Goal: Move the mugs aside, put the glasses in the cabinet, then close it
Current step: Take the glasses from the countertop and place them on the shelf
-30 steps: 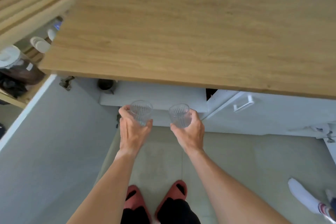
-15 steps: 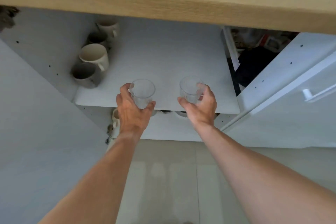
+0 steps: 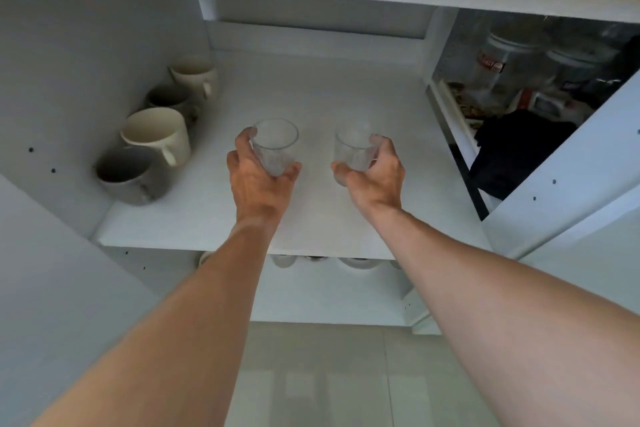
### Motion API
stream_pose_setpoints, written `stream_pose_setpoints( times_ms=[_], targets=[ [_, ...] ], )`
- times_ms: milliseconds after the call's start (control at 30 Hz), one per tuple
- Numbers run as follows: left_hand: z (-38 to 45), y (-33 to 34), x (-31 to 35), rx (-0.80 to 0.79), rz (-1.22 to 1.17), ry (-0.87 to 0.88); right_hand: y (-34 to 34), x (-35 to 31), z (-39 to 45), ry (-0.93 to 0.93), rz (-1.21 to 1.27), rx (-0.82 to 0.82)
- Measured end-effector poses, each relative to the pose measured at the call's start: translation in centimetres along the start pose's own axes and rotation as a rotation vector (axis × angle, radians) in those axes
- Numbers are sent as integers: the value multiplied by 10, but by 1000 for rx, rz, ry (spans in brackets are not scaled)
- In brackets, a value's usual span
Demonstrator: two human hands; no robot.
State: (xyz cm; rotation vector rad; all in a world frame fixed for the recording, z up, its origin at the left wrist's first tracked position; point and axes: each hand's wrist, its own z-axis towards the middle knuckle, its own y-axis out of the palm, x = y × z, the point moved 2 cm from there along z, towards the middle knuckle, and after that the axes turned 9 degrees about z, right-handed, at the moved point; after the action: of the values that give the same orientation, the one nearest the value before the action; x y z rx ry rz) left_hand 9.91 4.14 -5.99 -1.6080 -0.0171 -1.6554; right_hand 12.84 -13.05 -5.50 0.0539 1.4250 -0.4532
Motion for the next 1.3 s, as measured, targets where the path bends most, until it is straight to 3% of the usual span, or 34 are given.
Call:
stream_pose_setpoints(
  times_ms=[333, 533, 800, 1033, 1100, 1200, 1300],
  targets=[
    [35, 31, -16, 54, 11, 107, 21, 27, 31, -73, -55, 26],
    [49, 32, -13, 36, -73, 24, 28, 25, 36, -67, -54, -1],
    [53, 37, -9, 59, -2, -17, 34, 19, 44, -38, -105, 23],
    [43, 33, -4, -15, 41, 7, 34, 12, 43, 23, -257, -17],
    [32, 27, -1, -32, 121, 50, 27, 9, 32, 3, -446, -29],
    [8, 10, 3, -53, 436, 180, 12, 3, 5, -15, -659, -98],
    [-25, -18, 9, -147, 604, 185, -9, -9, -33, 58, -785, -191]
  ],
)
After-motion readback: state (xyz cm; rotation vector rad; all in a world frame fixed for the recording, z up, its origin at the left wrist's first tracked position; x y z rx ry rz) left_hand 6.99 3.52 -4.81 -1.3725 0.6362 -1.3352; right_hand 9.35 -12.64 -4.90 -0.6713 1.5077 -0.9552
